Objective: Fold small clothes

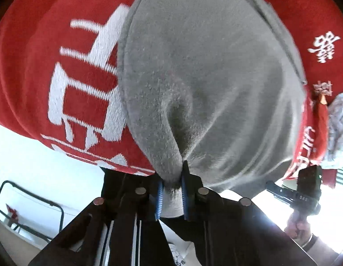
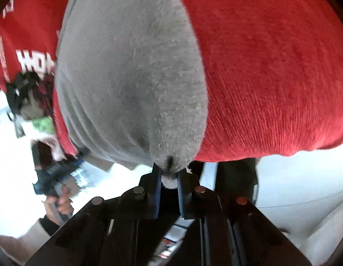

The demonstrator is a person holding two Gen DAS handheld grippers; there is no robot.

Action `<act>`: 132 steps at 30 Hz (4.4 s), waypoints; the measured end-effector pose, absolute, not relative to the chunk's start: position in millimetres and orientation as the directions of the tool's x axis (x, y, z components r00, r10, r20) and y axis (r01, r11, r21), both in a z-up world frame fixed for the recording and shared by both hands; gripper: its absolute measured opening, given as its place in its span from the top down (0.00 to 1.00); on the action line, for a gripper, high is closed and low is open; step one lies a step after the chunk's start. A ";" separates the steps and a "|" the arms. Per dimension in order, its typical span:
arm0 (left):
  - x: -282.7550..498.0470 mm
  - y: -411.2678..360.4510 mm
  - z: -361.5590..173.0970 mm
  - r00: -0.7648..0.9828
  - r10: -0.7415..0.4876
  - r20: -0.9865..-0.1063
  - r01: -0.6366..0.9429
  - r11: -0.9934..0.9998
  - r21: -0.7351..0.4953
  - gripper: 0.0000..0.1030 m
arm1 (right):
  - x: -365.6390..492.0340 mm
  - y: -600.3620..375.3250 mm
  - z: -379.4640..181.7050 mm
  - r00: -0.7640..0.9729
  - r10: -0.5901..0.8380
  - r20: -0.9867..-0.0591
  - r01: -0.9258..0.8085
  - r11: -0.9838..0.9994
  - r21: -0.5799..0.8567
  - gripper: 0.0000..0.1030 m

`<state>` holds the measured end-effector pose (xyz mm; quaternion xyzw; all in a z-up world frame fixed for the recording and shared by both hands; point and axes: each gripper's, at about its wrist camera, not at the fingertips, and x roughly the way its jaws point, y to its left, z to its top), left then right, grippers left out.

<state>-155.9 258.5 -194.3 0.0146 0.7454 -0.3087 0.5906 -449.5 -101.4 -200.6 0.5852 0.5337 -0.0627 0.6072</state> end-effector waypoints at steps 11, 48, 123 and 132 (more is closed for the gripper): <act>-79.8 205.5 -110.9 -0.221 -0.540 -0.812 0.419 0.699 -0.579 0.86 | -401.6 -143.8 -118.0 0.709 0.485 -0.512 0.498 0.169 0.851 0.87; 146.4 48.5 -150.3 0.006 -0.445 -0.895 0.419 0.814 -0.402 0.85 | -220.6 -341.5 -162.9 0.806 0.271 -0.526 0.557 -0.048 0.829 0.84; 50.9 164.4 -165.7 -0.087 -0.291 -0.953 0.398 0.867 -0.301 0.83 | -345.4 -262.2 -117.4 0.521 0.142 -0.842 0.837 0.111 0.536 0.89; 45.8 178.4 -168.3 -0.082 -0.273 -0.958 0.416 0.865 -0.282 0.83 | -350.8 -258.2 -138.8 0.427 0.161 -0.890 0.874 0.179 0.452 0.89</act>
